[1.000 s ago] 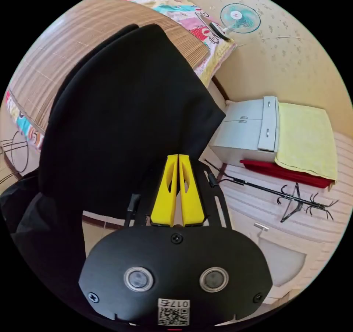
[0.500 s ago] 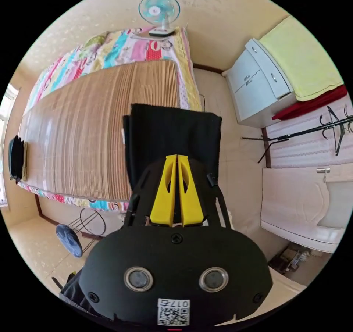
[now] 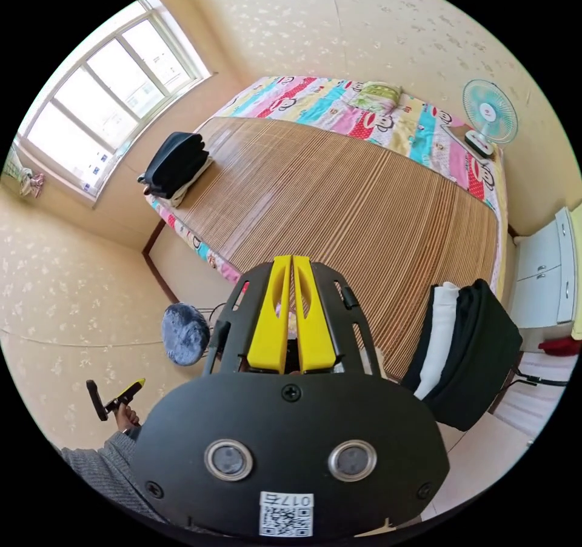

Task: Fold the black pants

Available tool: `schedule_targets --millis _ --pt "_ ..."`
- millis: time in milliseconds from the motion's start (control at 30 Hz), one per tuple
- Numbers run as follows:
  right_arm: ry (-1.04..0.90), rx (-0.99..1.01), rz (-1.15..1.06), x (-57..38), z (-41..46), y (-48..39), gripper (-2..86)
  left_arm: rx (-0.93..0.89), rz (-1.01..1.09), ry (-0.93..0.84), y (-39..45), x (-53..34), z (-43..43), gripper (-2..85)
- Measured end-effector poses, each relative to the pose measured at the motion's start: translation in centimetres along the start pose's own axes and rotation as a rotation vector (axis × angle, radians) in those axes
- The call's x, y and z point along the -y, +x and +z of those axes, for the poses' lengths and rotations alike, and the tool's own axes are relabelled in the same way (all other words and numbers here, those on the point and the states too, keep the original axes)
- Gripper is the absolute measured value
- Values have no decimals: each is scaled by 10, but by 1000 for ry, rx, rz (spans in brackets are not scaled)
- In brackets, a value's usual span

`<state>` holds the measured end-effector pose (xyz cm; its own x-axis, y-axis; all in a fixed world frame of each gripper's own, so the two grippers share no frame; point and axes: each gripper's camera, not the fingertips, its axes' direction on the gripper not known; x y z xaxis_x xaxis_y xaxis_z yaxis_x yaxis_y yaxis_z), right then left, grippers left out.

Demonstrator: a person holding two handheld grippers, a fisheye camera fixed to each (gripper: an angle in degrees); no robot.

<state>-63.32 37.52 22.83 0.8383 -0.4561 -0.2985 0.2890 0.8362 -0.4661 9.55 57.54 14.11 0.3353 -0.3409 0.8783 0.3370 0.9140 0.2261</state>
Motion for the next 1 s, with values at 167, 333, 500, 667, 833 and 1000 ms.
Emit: schedule_targets --millis 167,333,500,667,833,1000 --pt "-25 -48 -25 3 23 22 3 -38 15 68 2 28 -39 7" --pt "4 39 -28 22 60 45 3 -37 21 151 2 72 -84 8" --pt "-17 110 -28 31 98 74 3 -68 -22 170 -1 141 -123 14" --pt "9 87 -51 20 125 136 2 -61 94 159 25 227 -150 37" --pt "-28 95 79 -18 170 223 3 -164 207 228 63 312 -190 49" --pt "-56 102 148 -43 213 268 3 -203 294 240 94 411 -225 62"
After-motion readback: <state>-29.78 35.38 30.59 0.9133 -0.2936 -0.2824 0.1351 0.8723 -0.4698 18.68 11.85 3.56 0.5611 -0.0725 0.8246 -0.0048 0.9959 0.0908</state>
